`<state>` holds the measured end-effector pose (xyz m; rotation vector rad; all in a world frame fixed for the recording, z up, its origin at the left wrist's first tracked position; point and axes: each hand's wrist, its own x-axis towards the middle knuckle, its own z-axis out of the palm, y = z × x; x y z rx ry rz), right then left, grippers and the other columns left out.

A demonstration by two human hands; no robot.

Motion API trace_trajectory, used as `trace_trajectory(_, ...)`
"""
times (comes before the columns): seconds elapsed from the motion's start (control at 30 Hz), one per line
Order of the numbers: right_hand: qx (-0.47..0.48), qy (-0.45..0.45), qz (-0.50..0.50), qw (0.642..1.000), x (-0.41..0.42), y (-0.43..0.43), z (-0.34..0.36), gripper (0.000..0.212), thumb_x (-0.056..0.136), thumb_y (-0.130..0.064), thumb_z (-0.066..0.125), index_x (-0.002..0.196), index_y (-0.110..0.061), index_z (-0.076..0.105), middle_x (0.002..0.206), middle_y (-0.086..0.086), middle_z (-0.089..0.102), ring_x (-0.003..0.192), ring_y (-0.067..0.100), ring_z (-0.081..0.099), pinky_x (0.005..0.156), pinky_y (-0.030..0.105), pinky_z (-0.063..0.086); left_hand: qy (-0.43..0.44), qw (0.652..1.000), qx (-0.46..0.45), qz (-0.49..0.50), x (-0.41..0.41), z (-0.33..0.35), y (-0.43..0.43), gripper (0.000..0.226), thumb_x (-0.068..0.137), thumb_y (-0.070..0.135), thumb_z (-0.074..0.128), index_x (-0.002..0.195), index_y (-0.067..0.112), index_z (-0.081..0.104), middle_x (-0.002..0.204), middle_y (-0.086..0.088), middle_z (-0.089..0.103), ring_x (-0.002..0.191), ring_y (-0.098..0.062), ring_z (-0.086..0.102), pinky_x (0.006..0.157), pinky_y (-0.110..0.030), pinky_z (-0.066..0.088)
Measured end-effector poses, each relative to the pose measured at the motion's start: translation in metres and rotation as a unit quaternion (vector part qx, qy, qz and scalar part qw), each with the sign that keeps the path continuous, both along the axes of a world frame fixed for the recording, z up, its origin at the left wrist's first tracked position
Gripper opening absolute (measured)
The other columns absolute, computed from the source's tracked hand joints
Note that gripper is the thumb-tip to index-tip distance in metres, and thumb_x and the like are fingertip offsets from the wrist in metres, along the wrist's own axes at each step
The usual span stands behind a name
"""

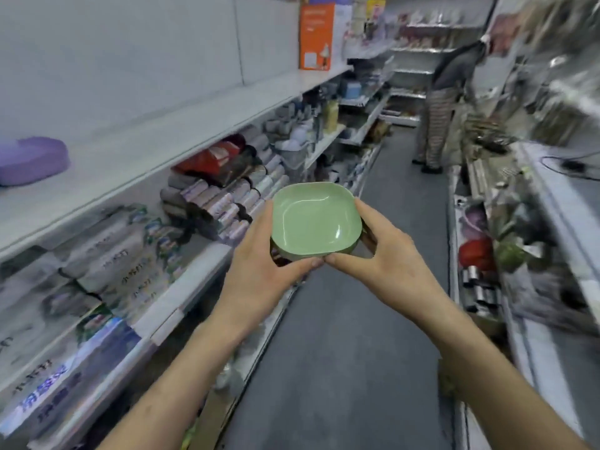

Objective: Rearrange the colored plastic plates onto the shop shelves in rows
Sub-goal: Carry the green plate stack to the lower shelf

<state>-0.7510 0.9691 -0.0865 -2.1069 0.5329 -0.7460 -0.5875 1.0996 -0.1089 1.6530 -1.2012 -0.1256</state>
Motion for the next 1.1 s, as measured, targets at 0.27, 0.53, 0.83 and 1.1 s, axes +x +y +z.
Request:
trace_trajectory(0.27,0.023,0.017,-0.185,0.982,-0.129,-0.018,-0.054,0.093,0.082,-0.038,0.084,0.158,-0.042,0.032,0.158,-0.024,0.04,0.147,-0.002,0.035,0.12,0.041,0.038,0.027,0.984,0.054,-0.166,-0.094,-0.045,-0.079,0.103,0.074,0.039,0.092,0.158,0.03,0.033,0.154,0.02,0.044,0.145,-0.003,0.039,0.12,-0.033,0.036)
trace_trajectory(0.53,0.083,0.019,-0.391,0.917,-0.207,-0.001,-0.102,0.101,0.082,-0.045,0.082,0.162,-0.042,0.021,0.163,-0.019,0.036,0.15,0.003,0.034,0.119,0.044,0.04,0.007,0.931,0.099,-0.351,-0.159,-0.082,-0.143,0.109,0.074,0.046,0.088,0.161,0.034,0.023,0.157,0.037,0.027,0.148,0.008,0.026,0.122,-0.036,0.035)
trace_trajectory(0.83,0.136,0.026,-0.589,0.797,-0.241,0.038,-0.146,0.107,0.082,-0.044,0.085,0.163,-0.042,0.016,0.167,-0.023,0.024,0.152,0.0,0.025,0.123,0.042,0.034,0.008,0.821,0.148,-0.551,-0.221,-0.124,-0.19,0.113,0.076,0.048,0.088,0.162,0.037,0.017,0.164,0.026,0.025,0.151,0.001,0.025,0.122,-0.043,0.035)
trace_trajectory(1.1,0.17,-0.04,-0.705,0.688,-0.274,0.095,-0.166,0.104,0.079,-0.052,0.085,0.16,-0.051,0.02,0.161,-0.022,0.036,0.147,0.003,0.038,0.118,0.043,0.041,-0.01,0.705,0.166,-0.689,-0.3,-0.145,-0.194,0.11,0.074,0.051,0.087,0.161,0.037,0.02,0.157,0.028,0.031,0.146,0.006,0.029,0.111,-0.012,0.032)
